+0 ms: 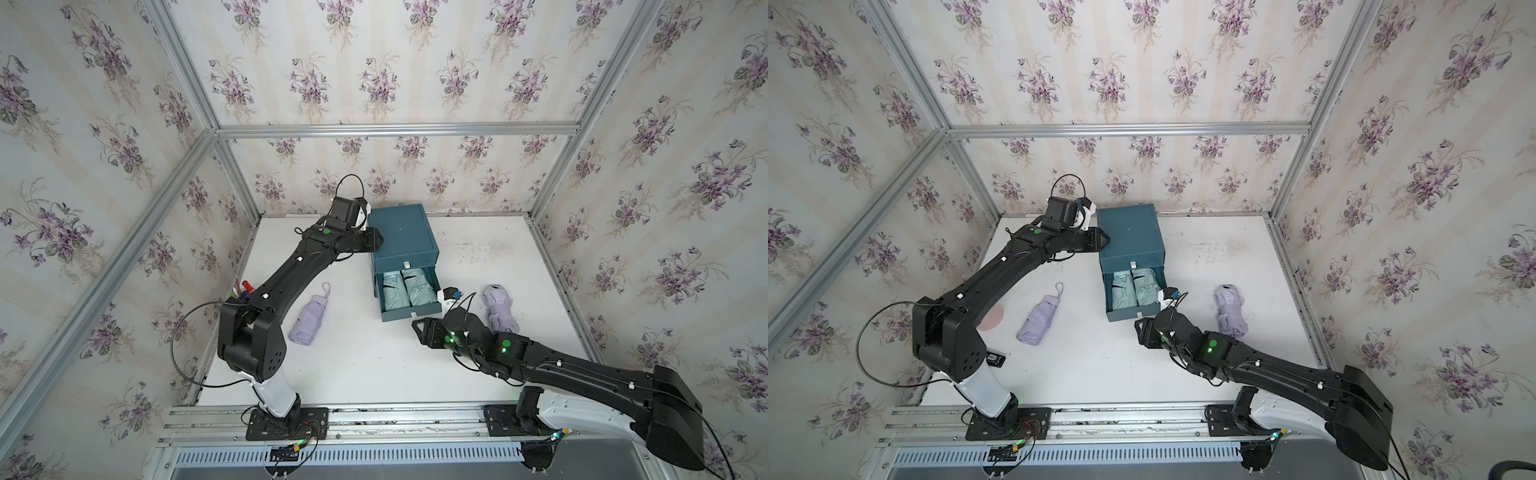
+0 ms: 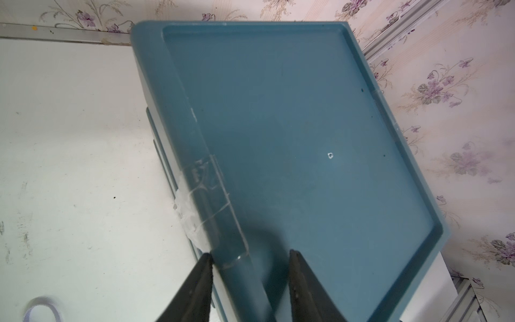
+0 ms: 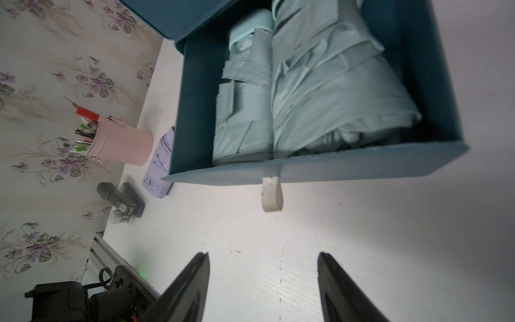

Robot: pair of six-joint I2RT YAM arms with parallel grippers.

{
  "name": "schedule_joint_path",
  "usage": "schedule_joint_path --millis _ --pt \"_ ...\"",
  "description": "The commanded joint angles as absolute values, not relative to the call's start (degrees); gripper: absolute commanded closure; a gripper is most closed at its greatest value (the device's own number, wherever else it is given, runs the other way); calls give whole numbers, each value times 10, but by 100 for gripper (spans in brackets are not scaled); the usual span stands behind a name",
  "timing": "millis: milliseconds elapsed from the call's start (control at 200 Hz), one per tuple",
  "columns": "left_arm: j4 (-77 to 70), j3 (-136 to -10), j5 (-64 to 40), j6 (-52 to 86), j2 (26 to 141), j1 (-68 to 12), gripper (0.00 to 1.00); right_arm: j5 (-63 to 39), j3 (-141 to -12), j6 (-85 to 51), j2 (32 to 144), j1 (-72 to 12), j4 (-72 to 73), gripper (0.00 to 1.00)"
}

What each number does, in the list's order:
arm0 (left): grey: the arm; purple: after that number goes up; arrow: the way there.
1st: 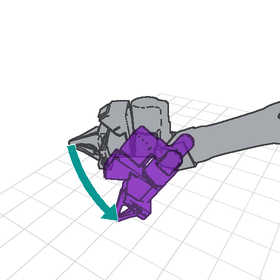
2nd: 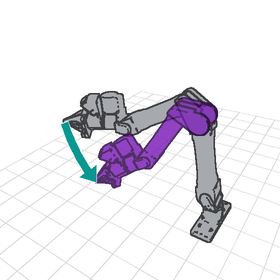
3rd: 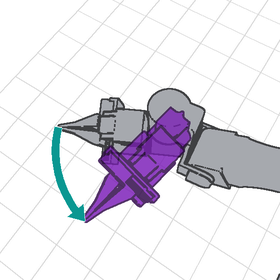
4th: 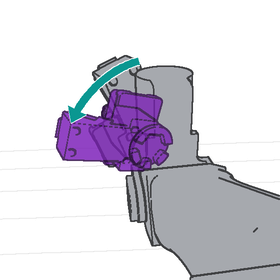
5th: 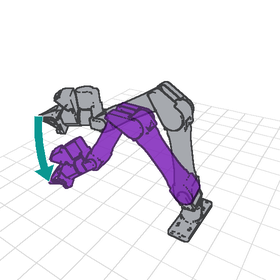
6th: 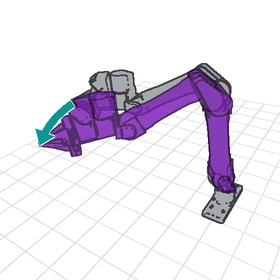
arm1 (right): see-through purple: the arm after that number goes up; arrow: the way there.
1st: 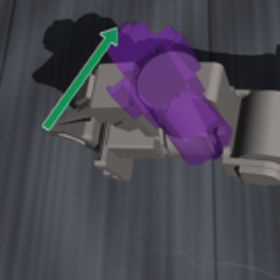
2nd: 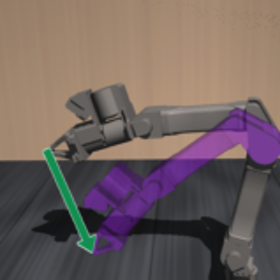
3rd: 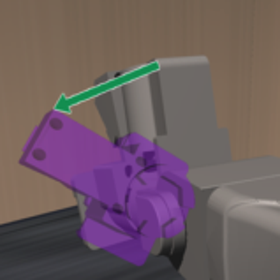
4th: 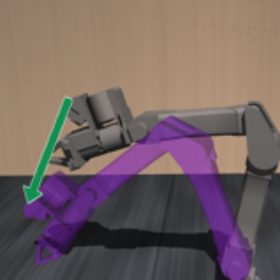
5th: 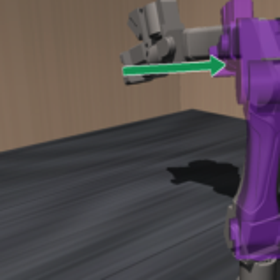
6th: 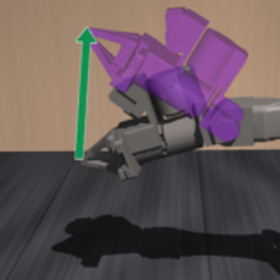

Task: Place the umbrella in the drawer by color
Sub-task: Close the drawer in the storage box.

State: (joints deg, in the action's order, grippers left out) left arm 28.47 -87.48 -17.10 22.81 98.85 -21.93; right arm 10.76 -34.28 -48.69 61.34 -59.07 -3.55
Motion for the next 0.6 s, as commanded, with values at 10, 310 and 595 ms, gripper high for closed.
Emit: schedule_joint_path --millis 10,310,595 --pt "398 -841 -165 206 992 -223 60 92 -345 -456 637 -587 37 39" --pt "401 -817 -153 195 982 -223 61 137 -381 -460 721 -579 21 56" --pt "407 -819 -146 184 988 -223 62 183 -431 -442 754 -572 -39 67"
